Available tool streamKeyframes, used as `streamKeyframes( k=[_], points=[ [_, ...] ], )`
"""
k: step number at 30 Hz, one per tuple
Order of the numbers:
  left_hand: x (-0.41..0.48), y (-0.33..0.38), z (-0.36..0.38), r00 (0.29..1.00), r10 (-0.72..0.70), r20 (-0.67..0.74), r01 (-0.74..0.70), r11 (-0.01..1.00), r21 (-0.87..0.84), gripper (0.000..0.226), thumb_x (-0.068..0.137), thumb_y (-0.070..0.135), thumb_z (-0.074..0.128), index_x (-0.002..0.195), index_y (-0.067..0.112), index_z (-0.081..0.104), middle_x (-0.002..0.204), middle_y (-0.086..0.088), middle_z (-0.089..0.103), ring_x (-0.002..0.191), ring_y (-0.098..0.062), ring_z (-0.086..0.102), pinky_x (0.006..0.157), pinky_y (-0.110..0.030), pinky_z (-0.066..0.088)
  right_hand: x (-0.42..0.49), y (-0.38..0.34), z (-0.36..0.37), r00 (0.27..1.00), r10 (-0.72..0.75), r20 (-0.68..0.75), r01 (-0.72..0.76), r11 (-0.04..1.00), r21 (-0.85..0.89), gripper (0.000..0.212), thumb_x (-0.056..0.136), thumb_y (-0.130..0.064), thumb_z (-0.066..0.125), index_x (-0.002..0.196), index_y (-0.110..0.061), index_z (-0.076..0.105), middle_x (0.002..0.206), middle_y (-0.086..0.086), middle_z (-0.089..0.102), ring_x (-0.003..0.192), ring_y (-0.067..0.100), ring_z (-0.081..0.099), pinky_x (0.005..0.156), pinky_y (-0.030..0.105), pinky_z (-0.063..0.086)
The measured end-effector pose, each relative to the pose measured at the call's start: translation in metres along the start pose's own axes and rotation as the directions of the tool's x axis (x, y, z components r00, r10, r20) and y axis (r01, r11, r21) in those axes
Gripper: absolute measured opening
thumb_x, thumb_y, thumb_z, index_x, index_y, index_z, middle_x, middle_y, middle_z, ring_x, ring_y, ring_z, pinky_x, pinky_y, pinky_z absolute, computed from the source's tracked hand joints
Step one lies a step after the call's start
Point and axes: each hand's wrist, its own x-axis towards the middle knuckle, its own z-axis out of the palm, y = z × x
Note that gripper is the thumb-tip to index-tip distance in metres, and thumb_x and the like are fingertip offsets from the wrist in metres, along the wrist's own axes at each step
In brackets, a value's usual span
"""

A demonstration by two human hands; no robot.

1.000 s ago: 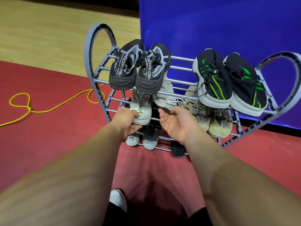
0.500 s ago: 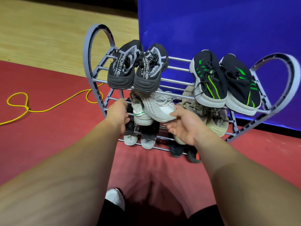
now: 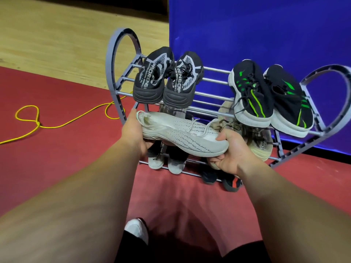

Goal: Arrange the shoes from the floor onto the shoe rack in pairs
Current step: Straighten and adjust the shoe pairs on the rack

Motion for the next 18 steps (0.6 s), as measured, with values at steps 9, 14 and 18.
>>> streamKeyframes(
  k=[9,14,18],
  points=[
    [-0.008,0.013,-0.030,0.997,-0.074,0.012,0.071,0.981,0.183,0.060,0.078,0.073,0.064,0.115,0.027,0.072,0.102,0.001,0.078,0.092,-0.021,0.076,0.076,-0.032,0.059,0.010,0.002,0.027,0.997,-0.062,-0.045,0.056,0.991,-0.120,0.050,0.068,-0.016,0.061,0.116,-0.001,0.064,0.106,0.019,0.071,0.074,0.030,0.062,0.067,0.038,0.055],
    [-0.013,0.017,-0.046,0.993,-0.117,-0.013,0.115,0.942,0.315,0.028,0.089,0.047,0.068,0.103,0.023,0.070,0.078,0.002,0.075,0.063,-0.015,0.072,0.058,-0.027,0.059,0.012,0.003,0.047,0.985,-0.154,-0.073,0.129,0.954,-0.272,0.039,0.084,-0.005,0.051,0.115,-0.013,0.074,0.112,0.012,0.077,0.096,0.029,0.071,0.092,0.044,0.055],
    [-0.019,0.026,-0.056,0.991,-0.132,0.012,0.123,0.952,0.282,0.020,0.095,0.035,0.063,0.095,0.018,0.071,0.070,0.001,0.074,0.055,-0.014,0.071,0.048,-0.025,0.056,0.011,-0.003,0.061,0.984,-0.175,-0.019,0.167,0.963,-0.213,0.031,0.093,-0.014,0.052,0.114,-0.013,0.075,0.109,0.009,0.078,0.099,0.028,0.073,0.092,0.042,0.055]
  ],
)
